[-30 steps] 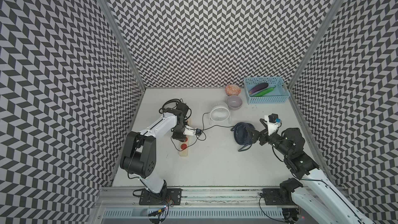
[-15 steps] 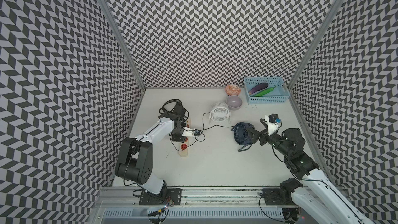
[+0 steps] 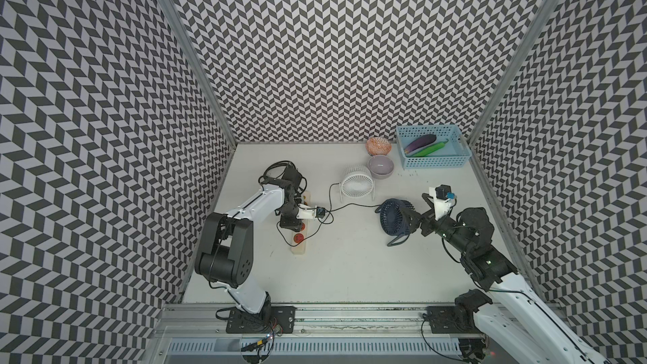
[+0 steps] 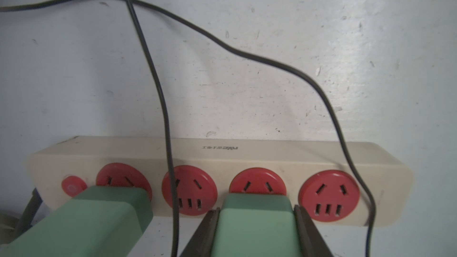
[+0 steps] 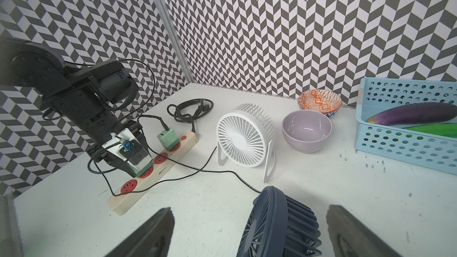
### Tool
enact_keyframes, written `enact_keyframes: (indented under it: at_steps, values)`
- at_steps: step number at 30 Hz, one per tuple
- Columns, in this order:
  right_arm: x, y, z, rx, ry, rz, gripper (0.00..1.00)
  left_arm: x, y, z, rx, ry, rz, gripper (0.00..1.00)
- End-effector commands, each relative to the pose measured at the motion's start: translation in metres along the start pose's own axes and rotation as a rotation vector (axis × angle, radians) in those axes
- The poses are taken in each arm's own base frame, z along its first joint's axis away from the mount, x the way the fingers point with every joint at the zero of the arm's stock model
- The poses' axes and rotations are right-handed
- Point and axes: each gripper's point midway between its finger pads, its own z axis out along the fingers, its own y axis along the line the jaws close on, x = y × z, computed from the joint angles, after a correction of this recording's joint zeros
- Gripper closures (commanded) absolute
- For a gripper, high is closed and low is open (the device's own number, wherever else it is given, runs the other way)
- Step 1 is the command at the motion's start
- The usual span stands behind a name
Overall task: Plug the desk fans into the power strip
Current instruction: Insert the plug into the socket.
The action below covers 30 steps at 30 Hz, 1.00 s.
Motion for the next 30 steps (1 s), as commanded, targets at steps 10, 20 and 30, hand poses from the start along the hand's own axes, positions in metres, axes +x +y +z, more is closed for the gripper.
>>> enact_keyframes:
  at_steps: [10,20,30]
  values:
    - [-0.012,0.003,-0.001,-0.011,-0.045,-0.004,0.0,-0.01,0.001,0.029,0.011,0.017,0.012,0.84]
    - [-0.014,0.003,-0.001,-0.012,-0.048,-0.014,0.0,-0.035,0.008,-0.012,-0.052,-0.065,0.029,0.32]
    - [-0.016,-0.002,-0.001,0.015,-0.061,-0.015,0.0,-0.068,0.033,-0.092,-0.236,-0.287,-0.016,0.12]
